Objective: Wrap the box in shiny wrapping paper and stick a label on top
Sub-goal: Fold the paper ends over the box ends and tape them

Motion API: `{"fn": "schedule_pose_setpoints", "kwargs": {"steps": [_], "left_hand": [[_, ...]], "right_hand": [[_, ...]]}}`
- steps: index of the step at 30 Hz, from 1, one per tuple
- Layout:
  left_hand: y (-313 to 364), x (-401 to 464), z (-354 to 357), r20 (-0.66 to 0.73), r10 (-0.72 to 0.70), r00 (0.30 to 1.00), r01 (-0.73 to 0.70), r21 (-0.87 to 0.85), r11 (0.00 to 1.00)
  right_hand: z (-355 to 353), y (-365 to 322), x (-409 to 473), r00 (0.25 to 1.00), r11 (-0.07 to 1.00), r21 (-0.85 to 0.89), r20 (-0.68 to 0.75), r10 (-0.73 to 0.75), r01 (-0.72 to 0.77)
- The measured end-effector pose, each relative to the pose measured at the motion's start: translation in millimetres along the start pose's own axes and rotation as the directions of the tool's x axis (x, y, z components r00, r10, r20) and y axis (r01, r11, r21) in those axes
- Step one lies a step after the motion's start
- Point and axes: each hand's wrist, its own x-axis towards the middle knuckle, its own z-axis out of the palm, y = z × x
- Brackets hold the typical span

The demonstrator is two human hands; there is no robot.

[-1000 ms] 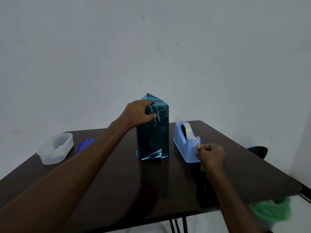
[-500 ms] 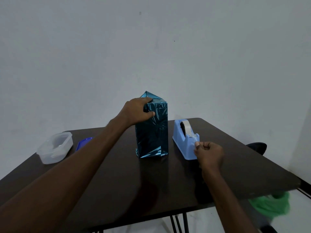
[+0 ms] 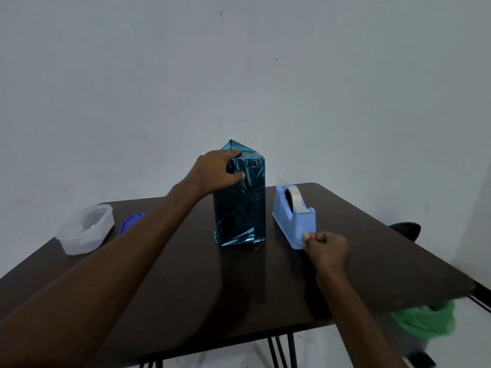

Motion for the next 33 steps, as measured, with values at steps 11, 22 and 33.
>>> {"fn": "schedule_pose_setpoints", "kwargs": {"steps": [11,22,33], "left_hand": [[-3.1,2.2,2.7,0.016,-0.004,1.0,0.004,0.01,1.0],[-1.6,1.2,0.2,-0.001,0.032,0.999,-0.032,0.005,0.999],[-4.7,3.6,4.3,-0.038,0.066,0.997,-0.067,-0.013,0.998]], "right_hand": [[6.5,-111.1,16.8,0.885,0.933,0.214,0.311,-0.345,0.289],[71.2,-227.9,64.4,0.728,0.9,-0.16,0.652,-0.212,0.406],[98.0,-221.2,75.4,0.762,0.721,-0.466,0.634,-0.132,0.513]]}}
